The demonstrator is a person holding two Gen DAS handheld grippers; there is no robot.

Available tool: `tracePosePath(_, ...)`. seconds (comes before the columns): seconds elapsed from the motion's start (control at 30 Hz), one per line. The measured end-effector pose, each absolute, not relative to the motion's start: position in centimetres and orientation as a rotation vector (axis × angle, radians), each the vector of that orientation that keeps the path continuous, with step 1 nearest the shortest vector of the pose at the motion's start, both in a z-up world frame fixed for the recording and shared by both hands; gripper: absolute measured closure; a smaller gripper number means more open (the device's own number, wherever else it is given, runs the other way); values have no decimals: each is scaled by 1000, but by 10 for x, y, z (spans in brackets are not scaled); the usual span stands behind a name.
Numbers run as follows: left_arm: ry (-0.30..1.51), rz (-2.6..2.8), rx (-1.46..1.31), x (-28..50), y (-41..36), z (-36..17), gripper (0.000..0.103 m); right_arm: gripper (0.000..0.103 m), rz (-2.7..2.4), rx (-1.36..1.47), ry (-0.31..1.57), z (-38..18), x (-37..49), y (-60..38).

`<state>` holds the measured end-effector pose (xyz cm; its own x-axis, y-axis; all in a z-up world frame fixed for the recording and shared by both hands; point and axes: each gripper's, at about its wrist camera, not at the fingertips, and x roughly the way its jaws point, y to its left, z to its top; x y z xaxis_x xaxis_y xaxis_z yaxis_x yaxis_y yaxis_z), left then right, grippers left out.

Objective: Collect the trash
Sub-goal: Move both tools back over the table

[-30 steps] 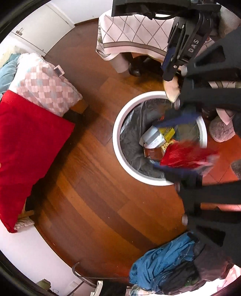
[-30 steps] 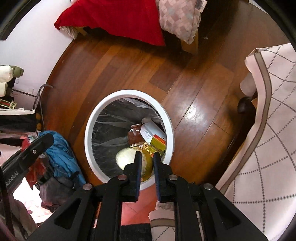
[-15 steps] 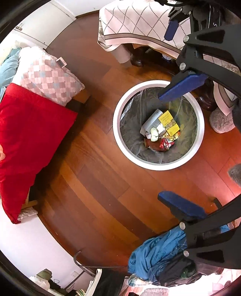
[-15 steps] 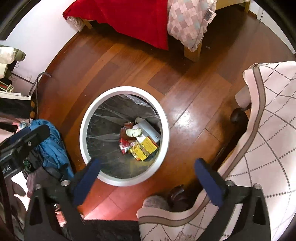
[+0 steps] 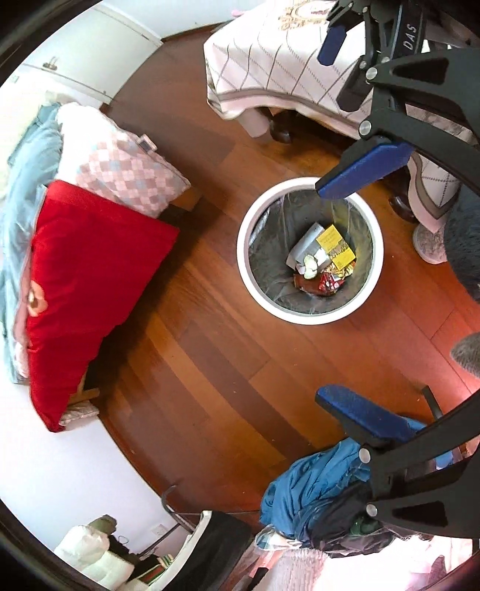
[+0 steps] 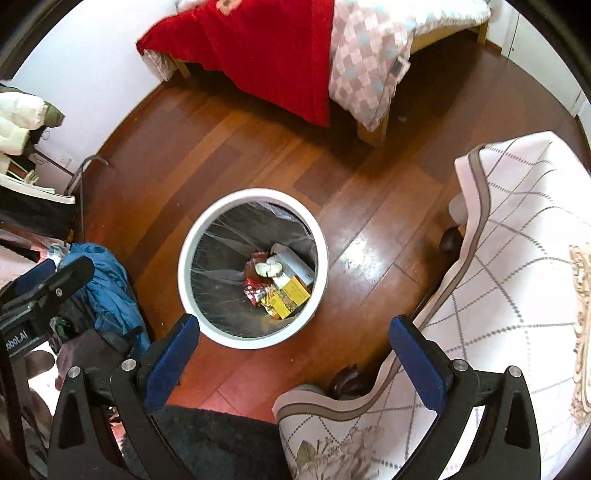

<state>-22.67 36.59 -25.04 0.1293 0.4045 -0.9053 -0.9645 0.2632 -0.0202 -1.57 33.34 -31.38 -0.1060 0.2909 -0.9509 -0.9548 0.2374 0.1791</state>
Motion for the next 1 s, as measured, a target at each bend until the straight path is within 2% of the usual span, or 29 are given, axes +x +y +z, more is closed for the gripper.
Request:
tracePosePath(0.5, 817, 1112, -640, -225, 299, -152, 0, 0, 1322, -560, 1075, -190, -20, 259)
tracePosePath(0.7, 779, 1114, -575, -204, 267, -118, 0, 0, 1367, -407, 1115, -148, 2, 215)
tracePosePath(0.83, 796, 1076, -569, -167, 238, -118, 0, 0, 1341, -326, 1141, -133, 31, 172)
tracePosePath(1.0, 895, 865, -551, -79, 187, -159, 0, 0, 1176, -302, 1178, -139, 91, 94)
